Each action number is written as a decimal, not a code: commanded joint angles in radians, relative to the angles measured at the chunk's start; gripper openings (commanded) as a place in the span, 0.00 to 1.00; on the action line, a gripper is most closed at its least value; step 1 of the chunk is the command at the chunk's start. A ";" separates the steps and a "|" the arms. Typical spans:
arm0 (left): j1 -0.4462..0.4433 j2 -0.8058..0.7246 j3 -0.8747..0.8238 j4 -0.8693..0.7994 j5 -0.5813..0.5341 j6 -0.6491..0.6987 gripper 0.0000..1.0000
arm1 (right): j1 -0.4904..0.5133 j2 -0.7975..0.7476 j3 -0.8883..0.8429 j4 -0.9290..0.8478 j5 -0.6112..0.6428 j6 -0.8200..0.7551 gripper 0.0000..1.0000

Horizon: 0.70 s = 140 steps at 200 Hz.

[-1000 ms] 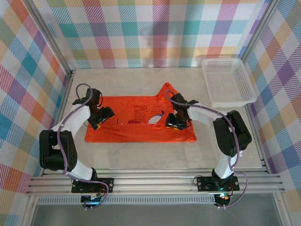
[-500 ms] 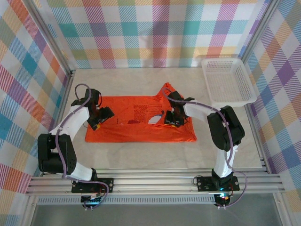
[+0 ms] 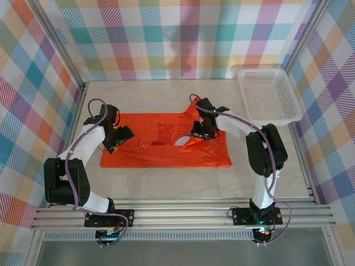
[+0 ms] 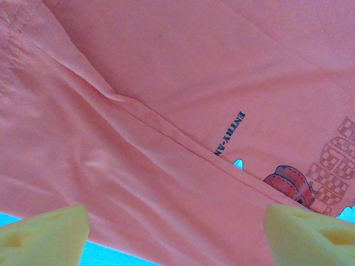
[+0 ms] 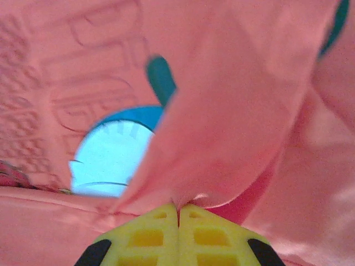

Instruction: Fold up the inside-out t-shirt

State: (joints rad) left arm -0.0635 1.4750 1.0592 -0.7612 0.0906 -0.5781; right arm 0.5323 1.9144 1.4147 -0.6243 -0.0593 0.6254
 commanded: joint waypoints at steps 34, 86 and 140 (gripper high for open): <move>-0.007 0.016 0.021 -0.016 -0.015 0.030 0.82 | 0.001 0.265 0.368 -0.035 -0.027 -0.096 0.01; -0.007 0.081 0.099 -0.007 -0.039 0.016 0.82 | 0.000 0.382 0.723 -0.181 -0.093 -0.194 0.64; -0.010 0.089 0.158 -0.020 -0.028 0.013 0.83 | -0.025 0.100 0.307 -0.053 -0.068 -0.137 0.65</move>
State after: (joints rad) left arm -0.0635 1.5631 1.1992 -0.7563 0.0658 -0.5613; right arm 0.5205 2.1513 1.8954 -0.7120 -0.1173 0.4702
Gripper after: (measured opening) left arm 0.826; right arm 0.646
